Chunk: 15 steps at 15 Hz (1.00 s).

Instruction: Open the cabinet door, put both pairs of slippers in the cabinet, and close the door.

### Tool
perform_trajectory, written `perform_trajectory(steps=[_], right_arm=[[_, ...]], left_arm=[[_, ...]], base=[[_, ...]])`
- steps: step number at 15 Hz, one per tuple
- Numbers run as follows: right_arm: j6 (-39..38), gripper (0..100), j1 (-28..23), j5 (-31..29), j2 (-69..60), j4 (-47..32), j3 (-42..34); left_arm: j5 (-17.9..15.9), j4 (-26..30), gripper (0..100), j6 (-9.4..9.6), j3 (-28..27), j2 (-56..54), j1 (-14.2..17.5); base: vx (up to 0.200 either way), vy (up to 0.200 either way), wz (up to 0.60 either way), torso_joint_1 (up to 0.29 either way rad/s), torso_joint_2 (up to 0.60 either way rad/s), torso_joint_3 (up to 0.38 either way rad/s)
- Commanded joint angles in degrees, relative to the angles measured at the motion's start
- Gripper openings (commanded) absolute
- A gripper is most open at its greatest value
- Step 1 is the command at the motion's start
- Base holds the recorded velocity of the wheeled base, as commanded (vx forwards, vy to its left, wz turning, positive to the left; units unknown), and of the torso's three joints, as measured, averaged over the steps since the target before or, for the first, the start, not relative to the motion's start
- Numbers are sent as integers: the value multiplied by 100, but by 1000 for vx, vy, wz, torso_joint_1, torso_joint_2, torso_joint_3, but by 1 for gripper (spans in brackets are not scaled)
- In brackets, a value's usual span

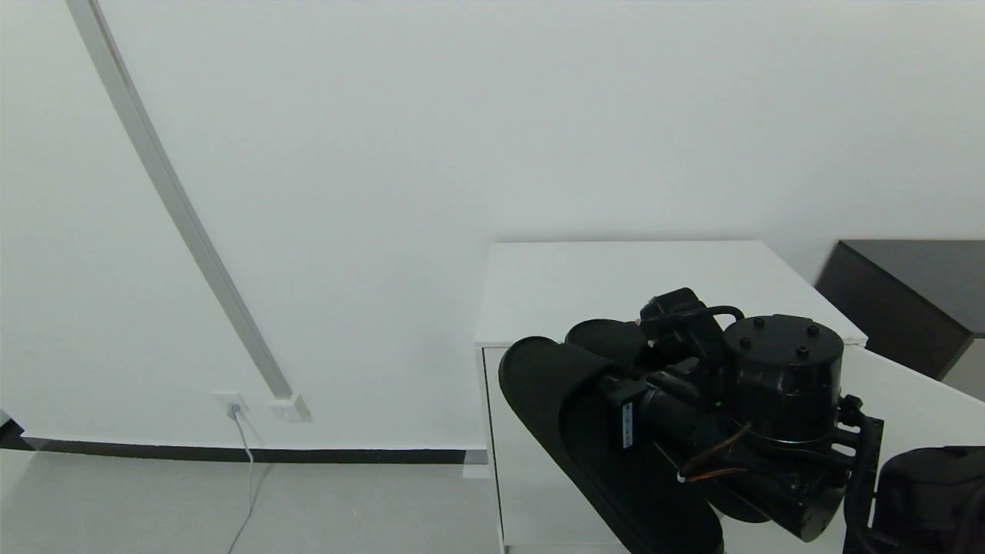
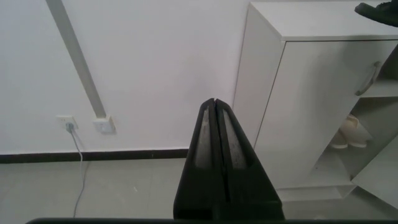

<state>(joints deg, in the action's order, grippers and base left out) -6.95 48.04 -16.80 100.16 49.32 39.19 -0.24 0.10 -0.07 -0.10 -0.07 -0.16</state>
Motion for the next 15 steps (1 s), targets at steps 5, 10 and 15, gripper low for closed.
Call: perform_trajectory(steps=[5,10,15], right_arm=[[1,0,3,1,92,7,-17],[1,0,-5,1,56,25,-17],[1,0,3,-8,-84,-2,-96]], left_arm=[[-11,-1,0,7,1,7,-2],[-11,-1,0,16,1,7,-2],[-11,-1,0,16,1,7,-2]], base=[[0,-80,0,1,2,2],[0,-200,0,4,0,2],[0,-200,0,3,0,4]])
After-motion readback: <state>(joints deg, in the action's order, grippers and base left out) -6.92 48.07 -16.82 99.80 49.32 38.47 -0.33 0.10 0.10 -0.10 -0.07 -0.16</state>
